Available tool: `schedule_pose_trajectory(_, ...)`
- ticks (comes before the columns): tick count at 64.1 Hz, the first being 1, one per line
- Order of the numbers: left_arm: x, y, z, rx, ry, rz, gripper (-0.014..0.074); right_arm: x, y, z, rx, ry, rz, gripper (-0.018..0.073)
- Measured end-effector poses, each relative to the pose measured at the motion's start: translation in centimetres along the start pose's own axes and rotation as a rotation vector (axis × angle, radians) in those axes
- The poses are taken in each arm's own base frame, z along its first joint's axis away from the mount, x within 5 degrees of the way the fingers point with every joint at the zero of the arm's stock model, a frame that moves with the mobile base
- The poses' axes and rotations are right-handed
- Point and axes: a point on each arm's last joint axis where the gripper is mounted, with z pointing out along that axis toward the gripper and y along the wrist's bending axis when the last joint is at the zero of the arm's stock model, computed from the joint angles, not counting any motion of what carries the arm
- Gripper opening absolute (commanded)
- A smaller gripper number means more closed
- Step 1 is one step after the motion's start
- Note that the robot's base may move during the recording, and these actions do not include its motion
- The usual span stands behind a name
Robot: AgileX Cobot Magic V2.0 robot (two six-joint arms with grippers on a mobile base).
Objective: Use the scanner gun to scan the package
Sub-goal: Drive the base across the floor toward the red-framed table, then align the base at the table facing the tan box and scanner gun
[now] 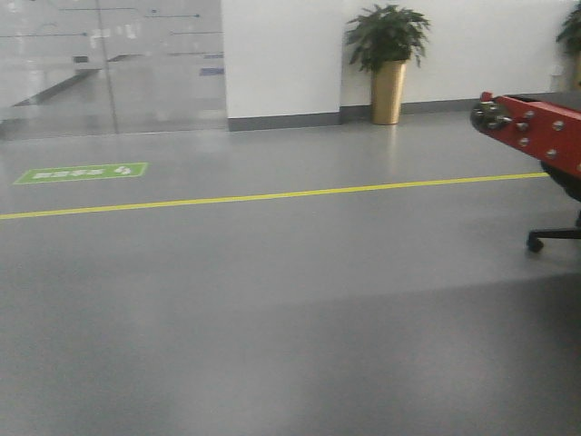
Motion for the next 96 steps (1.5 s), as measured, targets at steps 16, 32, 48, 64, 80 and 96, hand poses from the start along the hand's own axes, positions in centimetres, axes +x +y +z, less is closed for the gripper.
schedule_pose_trajectory(16, 0.0, 0.0, 0.0, 0.0, 0.0, 0.0, -0.0111, 0.0, 0.0, 0.0, 0.0, 0.0, 0.0, -0.0153)
schedule_pose_trajectory(32, -0.01, 0.0, -0.02, 0.0, -0.002, 0.0, -0.0111, 0.0, 0.0, 0.0, 0.0, 0.0, 0.0, -0.0153)
schedule_pose_trajectory(48, -0.01, 0.0, -0.02, 0.0, -0.002, 0.0, -0.0111, 0.0, 0.0, 0.0, 0.0, 0.0, 0.0, -0.0153)
schedule_pose_trajectory(64, -0.01, 0.0, -0.02, 0.0, -0.002, 0.0, -0.0111, 0.0, 0.0, 0.0, 0.0, 0.0, 0.0, -0.0153)
schedule_pose_trajectory(80, -0.01, 0.0, -0.02, 0.0, -0.002, 0.0, -0.0111, 0.0, 0.0, 0.0, 0.0, 0.0, 0.0, -0.0153)
schedule_pose_trajectory(96, -0.01, 0.0, -0.02, 0.0, -0.002, 0.0, -0.0111, 0.0, 0.01, 0.0, -0.002, 0.0, 0.0, -0.0153)
